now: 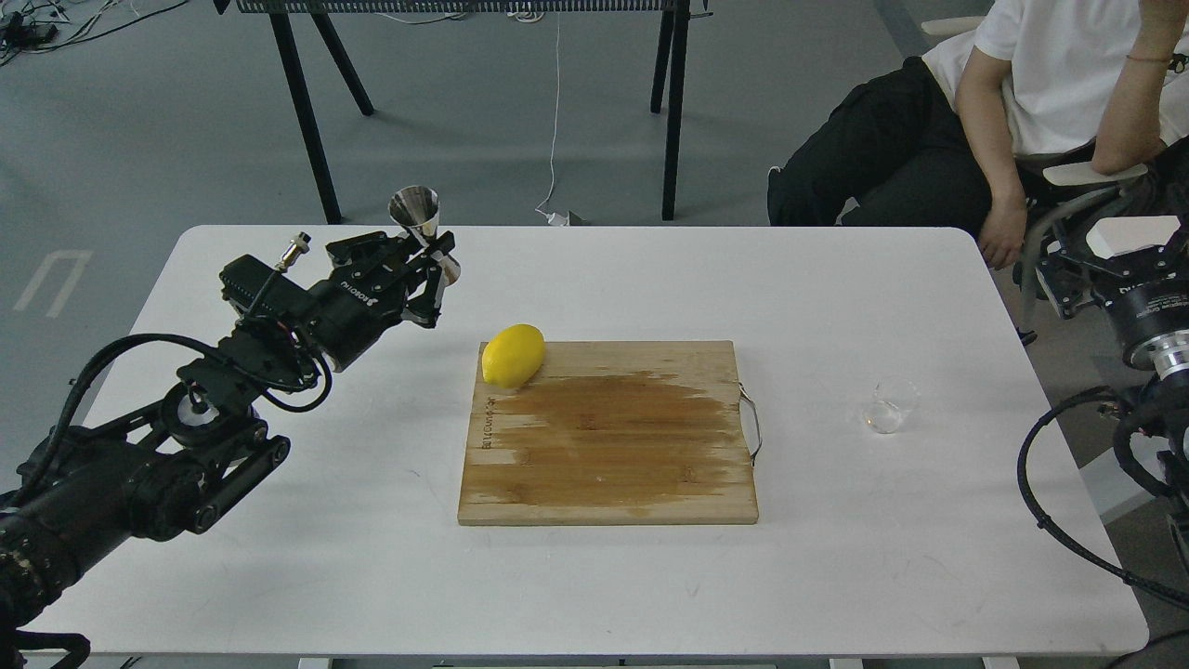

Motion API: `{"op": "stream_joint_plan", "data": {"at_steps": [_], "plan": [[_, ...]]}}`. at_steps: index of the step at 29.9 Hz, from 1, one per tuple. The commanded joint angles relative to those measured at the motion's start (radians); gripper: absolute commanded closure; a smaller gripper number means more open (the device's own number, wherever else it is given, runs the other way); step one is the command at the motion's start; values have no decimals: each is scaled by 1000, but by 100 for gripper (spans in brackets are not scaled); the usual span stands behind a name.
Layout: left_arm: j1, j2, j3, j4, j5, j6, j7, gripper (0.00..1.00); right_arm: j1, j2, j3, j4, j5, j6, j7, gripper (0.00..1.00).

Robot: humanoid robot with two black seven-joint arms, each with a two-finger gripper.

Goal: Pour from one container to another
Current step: 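Carry the jigger over the cutting board and lower it beside the lemon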

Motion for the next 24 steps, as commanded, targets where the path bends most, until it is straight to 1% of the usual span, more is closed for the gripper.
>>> {"op": "stream_joint_plan", "data": {"at_steps": [1,3,5,7,11,16,20,24], "plan": [[-70,-57,107,-20,0,0,4,86,-10,-6,2,0,0,0,0,0],[-105,-129,163,4,0,0,11,86,-10,-13,2,-2,0,0,0,0],[-112,-185,200,44,0,0,20,86,-15,-16,4,-2,0,0,2,0],[-110,-231,210,83,0,0,28,86,-16,-16,4,-2,0,0,0,0],[-95,-295,222,136,0,0,28,86,-16,-18,5,0,0,0,0,0],[-61,-331,351,144,0,0,31,86,-16,-30,5,-2,0,0,2,0],[-9,-335,365,173,0,0,33,85,-19,-30,4,-3,0,0,2,0],[-6,-357,363,233,0,0,48,85,-21,-30,4,-2,0,0,2,0]]}}
